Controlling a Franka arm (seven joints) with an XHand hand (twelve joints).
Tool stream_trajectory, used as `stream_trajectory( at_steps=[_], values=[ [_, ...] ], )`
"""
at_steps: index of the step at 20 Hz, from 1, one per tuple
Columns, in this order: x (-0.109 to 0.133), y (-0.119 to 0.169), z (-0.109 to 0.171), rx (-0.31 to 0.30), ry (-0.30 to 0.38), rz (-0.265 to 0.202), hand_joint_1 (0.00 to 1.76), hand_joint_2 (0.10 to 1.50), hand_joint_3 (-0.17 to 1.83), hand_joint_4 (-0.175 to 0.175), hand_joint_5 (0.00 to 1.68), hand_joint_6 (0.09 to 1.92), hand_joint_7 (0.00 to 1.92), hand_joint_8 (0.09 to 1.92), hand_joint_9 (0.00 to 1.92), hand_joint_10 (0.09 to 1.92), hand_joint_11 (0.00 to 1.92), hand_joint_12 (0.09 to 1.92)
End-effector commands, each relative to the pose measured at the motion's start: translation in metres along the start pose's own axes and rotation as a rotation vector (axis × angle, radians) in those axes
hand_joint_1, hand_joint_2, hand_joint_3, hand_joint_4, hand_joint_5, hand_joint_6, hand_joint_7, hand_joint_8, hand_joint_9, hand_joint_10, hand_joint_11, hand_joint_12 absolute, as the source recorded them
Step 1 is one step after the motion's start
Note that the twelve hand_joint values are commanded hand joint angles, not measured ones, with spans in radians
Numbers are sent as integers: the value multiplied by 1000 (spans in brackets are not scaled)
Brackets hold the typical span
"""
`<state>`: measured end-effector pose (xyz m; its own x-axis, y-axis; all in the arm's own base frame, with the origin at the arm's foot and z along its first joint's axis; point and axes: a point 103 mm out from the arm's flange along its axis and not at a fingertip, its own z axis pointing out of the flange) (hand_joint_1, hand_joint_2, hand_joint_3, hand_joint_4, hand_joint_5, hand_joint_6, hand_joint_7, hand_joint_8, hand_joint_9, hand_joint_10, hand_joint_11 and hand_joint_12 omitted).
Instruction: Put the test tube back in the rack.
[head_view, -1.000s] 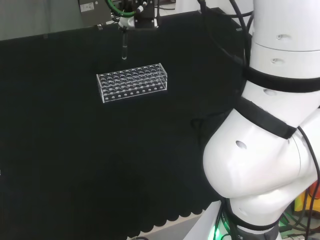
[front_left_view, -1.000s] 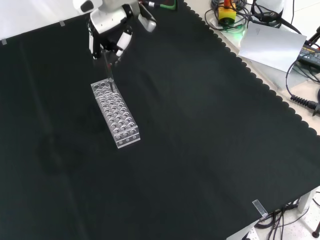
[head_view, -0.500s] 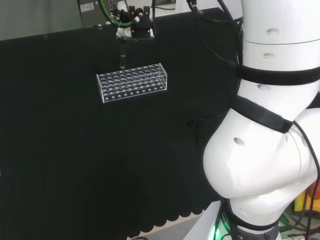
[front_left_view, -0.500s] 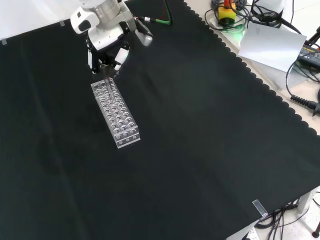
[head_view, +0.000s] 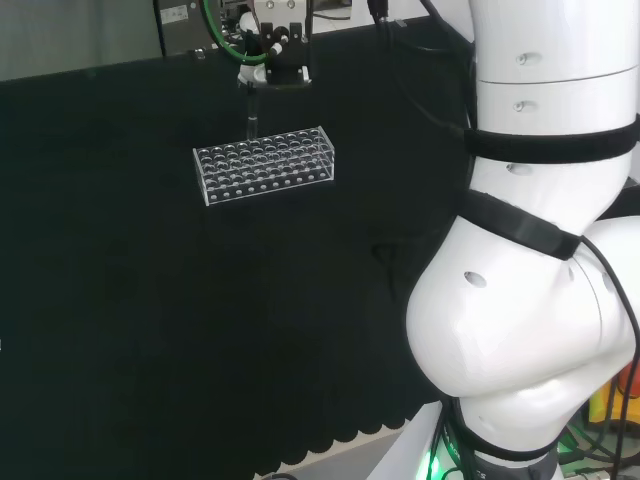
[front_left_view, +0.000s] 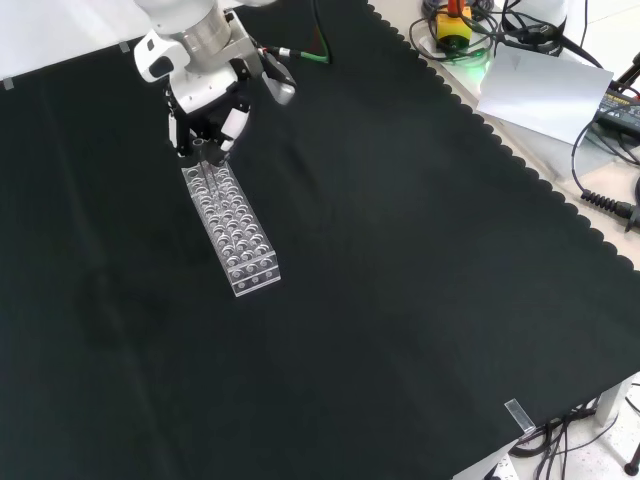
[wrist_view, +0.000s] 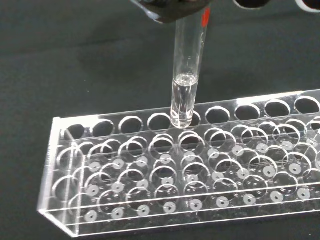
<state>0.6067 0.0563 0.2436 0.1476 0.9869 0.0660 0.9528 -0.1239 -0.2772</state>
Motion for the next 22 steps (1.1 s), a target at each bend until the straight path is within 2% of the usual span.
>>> stream_trajectory(
  at_steps=[1, 6, 22],
  values=[
    [-8, 10, 4, -12, -12, 13, 1231, 1045, -175, -175, 1389, 313, 1742, 396, 1680, 516, 1223, 865],
    [-11, 21, 5, -1, -5, 13, 1231, 1045, -175, -175, 1390, 313, 1742, 397, 1680, 517, 1223, 865],
    [-4, 22, 11, 19, -20, -11, 1231, 1045, -175, -175, 1391, 311, 1741, 399, 1678, 521, 1223, 867]
  ],
)
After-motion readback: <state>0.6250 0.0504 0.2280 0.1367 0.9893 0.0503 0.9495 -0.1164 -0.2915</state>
